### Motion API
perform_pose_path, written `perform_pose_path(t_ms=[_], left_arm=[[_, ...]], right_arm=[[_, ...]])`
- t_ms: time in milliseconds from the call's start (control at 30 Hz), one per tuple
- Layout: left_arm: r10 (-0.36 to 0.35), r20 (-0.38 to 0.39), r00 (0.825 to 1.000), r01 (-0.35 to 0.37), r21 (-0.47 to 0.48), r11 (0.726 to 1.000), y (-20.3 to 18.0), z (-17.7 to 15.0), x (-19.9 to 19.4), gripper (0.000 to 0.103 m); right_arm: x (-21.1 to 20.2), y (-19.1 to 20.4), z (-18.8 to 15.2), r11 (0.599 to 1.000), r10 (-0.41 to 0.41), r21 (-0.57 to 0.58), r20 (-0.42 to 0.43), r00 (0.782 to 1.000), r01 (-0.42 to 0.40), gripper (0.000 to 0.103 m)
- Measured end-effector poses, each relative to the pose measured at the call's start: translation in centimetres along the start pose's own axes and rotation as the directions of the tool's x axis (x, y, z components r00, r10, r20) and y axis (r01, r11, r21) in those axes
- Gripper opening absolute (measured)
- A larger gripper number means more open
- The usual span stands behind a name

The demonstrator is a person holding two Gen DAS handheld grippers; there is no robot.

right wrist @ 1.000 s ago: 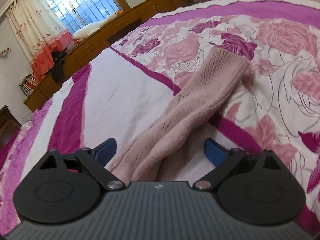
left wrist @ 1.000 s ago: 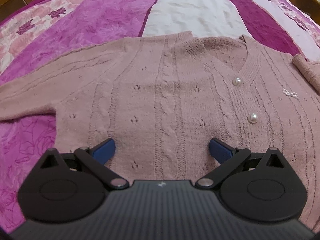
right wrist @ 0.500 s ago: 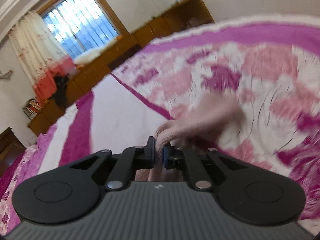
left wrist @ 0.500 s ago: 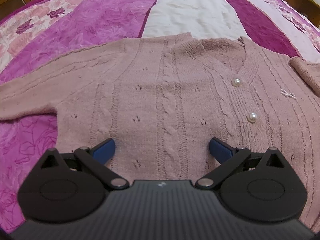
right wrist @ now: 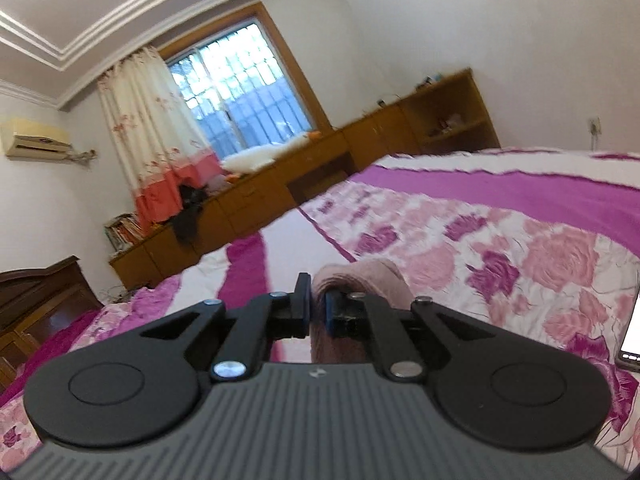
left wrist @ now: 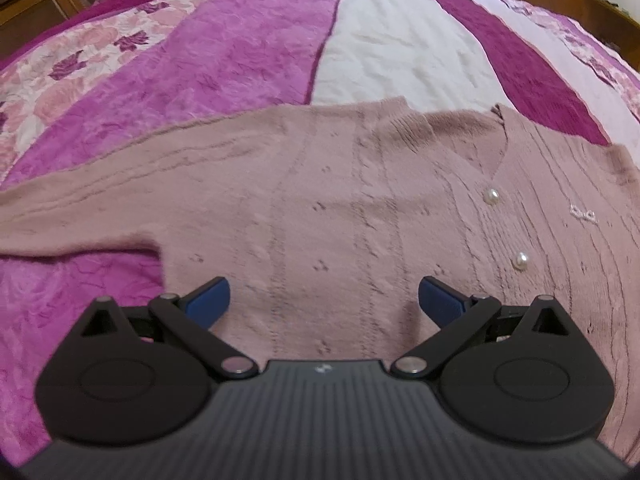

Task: Fold small clothes
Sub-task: 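Carry the held sleeve across the cardigan front and open the right gripper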

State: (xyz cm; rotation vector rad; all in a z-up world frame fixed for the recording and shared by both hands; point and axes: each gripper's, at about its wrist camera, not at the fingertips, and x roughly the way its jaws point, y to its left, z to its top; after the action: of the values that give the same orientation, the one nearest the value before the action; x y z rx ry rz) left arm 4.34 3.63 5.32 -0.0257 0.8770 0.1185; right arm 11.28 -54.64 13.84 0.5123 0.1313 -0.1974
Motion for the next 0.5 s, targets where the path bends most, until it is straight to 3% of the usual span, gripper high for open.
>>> perform_pose_path(t_ms=[267, 500], left_arm=[[0.023, 0.043, 0.999, -0.023, 0.005, 1.0, 2.2, 1.2, -1.4, 0.102], [0.035, 0.082, 0.996, -0.031, -0.04, 0.999, 4.5, 2.1, -2.6, 0.102]], right_arm=[[-4.3, 7.7, 1.0, 0.99, 0.14, -0.001, 0.005, 0.99, -0.14, 0.007], [-7.3, 16.5, -1.8, 0.965, 0.248, -0.083, -0.042, 0.968, -0.25, 0.007]])
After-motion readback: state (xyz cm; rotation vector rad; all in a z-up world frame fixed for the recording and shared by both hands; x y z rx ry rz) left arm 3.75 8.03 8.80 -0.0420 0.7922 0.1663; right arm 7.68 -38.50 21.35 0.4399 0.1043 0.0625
